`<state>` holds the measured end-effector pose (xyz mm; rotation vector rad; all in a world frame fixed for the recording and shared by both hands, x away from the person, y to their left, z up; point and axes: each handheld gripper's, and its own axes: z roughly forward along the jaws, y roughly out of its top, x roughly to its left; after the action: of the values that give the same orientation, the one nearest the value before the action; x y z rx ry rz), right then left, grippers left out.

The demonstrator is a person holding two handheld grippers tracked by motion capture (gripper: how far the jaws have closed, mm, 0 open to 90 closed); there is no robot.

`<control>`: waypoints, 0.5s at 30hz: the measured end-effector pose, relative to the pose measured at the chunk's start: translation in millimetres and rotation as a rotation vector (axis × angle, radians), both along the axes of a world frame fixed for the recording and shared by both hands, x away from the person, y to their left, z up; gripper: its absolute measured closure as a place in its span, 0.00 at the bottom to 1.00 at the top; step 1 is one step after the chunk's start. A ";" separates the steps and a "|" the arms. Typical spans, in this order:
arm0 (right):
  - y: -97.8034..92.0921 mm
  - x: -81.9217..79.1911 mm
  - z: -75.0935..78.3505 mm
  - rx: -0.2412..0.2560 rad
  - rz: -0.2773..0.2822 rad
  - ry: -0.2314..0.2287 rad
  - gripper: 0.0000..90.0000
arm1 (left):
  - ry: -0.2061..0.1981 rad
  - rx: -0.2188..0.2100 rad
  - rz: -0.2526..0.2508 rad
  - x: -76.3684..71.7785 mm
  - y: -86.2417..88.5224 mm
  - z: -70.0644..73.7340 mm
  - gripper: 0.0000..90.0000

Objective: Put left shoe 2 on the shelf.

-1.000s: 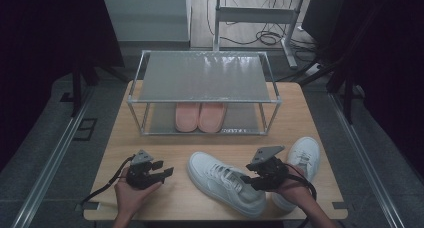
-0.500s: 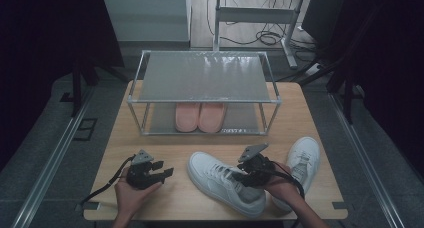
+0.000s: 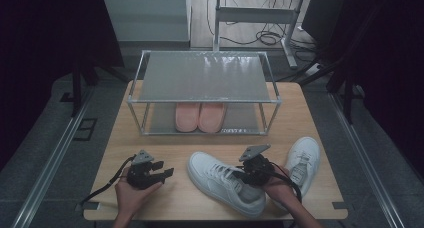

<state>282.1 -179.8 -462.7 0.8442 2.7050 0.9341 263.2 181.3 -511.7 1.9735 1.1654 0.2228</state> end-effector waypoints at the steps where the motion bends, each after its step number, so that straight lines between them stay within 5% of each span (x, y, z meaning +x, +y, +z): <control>1: 0.0 -0.7 -0.3 0.007 -0.006 -0.004 0.88 | -0.001 0.001 -0.004 0.4 -0.4 -0.7 0.52; 15: 0.3 -1.9 6.8 0.143 -0.011 0.012 0.89 | 0.011 0.003 -0.012 1.0 -2.6 -3.2 0.52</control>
<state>280.1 -179.5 -455.9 0.8920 2.6668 1.1347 264.1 178.6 -515.0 1.9863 1.1600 0.2077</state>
